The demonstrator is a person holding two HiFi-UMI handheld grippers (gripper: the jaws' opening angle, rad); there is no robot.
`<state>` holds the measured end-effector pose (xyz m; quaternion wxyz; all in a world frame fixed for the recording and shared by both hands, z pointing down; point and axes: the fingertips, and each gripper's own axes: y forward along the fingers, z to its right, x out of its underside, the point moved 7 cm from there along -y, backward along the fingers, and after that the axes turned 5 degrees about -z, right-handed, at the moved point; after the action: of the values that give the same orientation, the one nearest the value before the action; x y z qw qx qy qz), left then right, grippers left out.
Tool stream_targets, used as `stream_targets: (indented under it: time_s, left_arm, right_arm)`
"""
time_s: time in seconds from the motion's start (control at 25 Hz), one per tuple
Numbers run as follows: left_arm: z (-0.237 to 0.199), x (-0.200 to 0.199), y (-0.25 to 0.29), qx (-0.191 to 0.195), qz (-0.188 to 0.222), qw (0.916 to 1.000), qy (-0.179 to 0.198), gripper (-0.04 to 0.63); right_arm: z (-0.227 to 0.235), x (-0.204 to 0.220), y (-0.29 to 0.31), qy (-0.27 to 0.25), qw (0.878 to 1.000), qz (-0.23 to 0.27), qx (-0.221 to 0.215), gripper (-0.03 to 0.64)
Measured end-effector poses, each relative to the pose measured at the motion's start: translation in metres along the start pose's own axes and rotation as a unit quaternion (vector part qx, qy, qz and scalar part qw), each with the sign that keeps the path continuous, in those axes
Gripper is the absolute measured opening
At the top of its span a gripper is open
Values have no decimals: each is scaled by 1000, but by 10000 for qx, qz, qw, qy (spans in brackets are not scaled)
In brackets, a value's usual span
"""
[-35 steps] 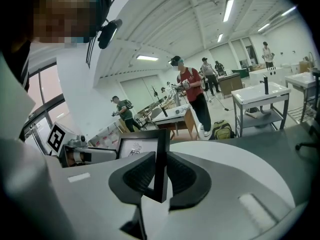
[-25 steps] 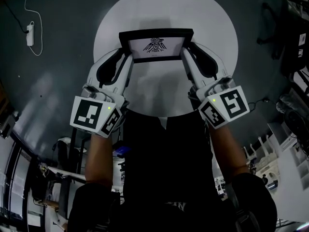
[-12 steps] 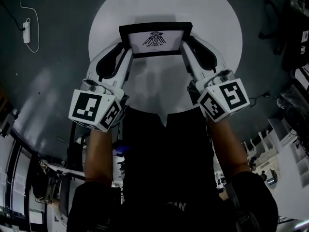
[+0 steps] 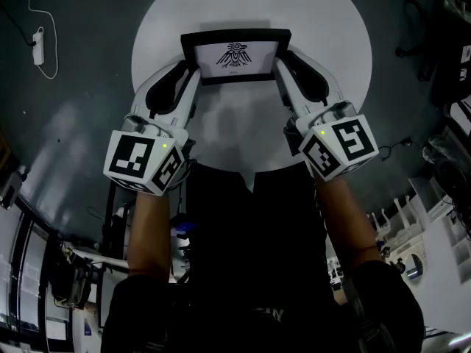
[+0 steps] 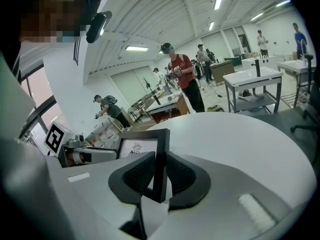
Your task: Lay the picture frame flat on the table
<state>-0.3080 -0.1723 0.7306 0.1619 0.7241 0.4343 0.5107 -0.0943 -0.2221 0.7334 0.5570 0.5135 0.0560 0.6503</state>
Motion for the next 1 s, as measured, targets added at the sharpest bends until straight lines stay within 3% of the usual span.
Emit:
stream_targets:
  time_s: [1.0]
  left_arm:
    - [-7,14,15,-254,-360,9989,-161,86]
  right_arm:
    - [1,11,14,-373,9987,-156,313,75]
